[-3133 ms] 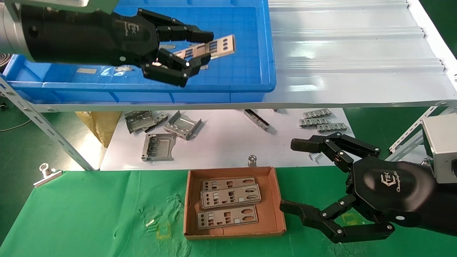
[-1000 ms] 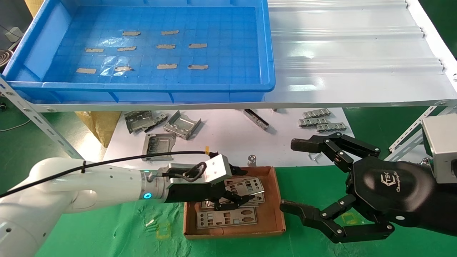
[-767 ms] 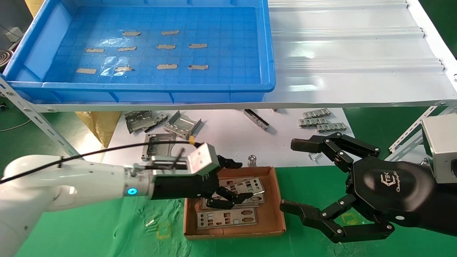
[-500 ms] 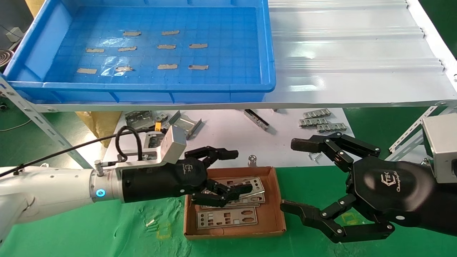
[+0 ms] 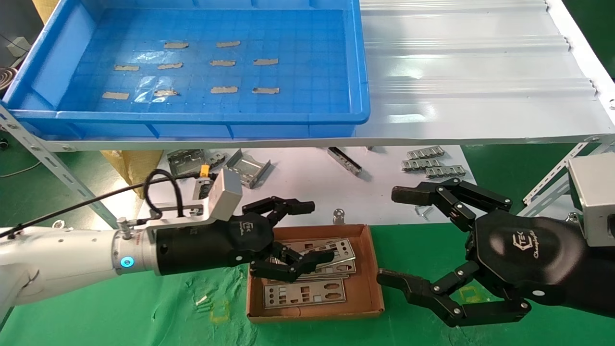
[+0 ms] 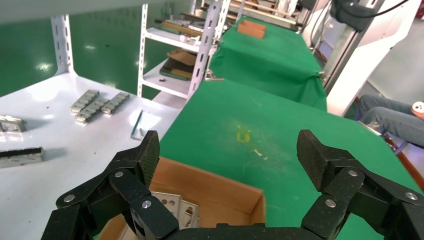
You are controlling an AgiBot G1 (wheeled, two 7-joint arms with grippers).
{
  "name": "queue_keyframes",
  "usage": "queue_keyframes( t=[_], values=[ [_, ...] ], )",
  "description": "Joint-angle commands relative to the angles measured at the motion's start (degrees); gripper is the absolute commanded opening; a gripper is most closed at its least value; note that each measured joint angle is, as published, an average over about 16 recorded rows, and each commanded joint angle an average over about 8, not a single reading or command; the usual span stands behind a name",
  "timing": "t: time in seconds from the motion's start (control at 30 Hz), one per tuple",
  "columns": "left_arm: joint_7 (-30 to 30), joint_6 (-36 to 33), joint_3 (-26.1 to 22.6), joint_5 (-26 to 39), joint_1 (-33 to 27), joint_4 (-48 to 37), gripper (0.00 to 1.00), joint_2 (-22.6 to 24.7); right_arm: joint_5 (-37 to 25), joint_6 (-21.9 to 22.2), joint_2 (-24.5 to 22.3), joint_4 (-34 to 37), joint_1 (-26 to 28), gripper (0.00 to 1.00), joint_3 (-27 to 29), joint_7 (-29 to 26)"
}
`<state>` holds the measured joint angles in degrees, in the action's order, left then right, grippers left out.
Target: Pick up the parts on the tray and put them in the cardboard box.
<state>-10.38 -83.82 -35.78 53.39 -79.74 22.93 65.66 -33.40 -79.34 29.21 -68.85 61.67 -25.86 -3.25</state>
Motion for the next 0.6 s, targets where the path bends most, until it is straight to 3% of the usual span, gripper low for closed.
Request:
queue_keyframes(
  t=[0.03,0.6],
  values=[
    [0.56,-0.12,0.54,-0.36,0.48,1.28,1.00,-0.81,0.00,-0.01,0.00,0.00,0.00,1.00,0.00,0.00],
    [7.06,-0.68,6.61,-3.89,6.07,16.88,1.00,-10.23,0.00,-0.01,0.00,0.00,0.00,1.00,0.00,0.00]
  ],
)
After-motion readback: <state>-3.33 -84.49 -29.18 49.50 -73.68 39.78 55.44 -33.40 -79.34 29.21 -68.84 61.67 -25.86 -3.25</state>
